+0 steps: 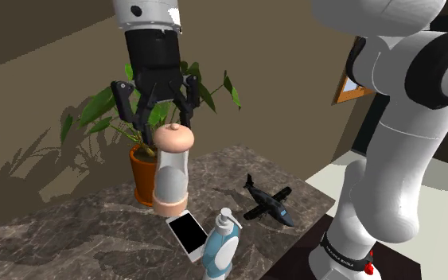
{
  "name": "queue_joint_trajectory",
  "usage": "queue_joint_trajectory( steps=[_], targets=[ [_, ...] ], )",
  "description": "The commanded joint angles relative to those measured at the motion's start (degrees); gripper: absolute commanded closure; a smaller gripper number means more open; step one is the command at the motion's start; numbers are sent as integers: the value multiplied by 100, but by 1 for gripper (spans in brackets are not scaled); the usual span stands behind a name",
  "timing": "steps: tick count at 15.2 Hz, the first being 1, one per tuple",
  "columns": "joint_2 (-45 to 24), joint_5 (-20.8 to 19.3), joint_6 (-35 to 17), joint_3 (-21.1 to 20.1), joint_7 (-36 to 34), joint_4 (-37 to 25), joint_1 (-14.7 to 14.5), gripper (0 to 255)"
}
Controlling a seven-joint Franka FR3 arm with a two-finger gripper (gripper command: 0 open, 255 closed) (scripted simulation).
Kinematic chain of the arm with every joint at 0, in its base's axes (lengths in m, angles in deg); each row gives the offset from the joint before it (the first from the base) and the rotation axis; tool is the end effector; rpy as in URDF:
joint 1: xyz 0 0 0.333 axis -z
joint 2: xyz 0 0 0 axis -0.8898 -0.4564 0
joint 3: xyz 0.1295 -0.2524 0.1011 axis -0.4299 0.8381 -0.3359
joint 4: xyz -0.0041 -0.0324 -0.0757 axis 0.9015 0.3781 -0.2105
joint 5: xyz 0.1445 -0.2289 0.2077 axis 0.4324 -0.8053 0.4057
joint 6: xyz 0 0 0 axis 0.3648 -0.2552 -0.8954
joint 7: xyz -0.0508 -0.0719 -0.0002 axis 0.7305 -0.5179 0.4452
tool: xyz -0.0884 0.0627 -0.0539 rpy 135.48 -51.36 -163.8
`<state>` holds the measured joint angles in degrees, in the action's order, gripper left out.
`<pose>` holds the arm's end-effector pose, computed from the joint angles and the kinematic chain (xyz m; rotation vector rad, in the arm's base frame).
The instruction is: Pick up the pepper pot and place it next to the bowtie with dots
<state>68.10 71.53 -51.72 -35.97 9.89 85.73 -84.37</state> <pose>0.3369 0.3474 0.6203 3.1108 -0.1416 -0.2857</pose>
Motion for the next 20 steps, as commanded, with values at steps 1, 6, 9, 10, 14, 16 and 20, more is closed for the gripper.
queue_joint_trajectory(
  steps=[1,6,9,10,14,16,20],
  targets=[
    [-177,-38,26,-137,-304,-223,-156,255],
    [-941,-319,130,-485,-1134,-1112,-708,255],
    [-992,-340,-34,-513,-1223,-1005,-786,255],
    [-944,-320,-130,-507,-1199,-864,-766,255],
    [-786,-254,-498,-488,-1113,-347,-703,255],
    [-723,-228,-673,-480,-1075,-111,-680,255],
    [-622,-187,-1012,-466,-1007,322,-645,255]
  ],
)
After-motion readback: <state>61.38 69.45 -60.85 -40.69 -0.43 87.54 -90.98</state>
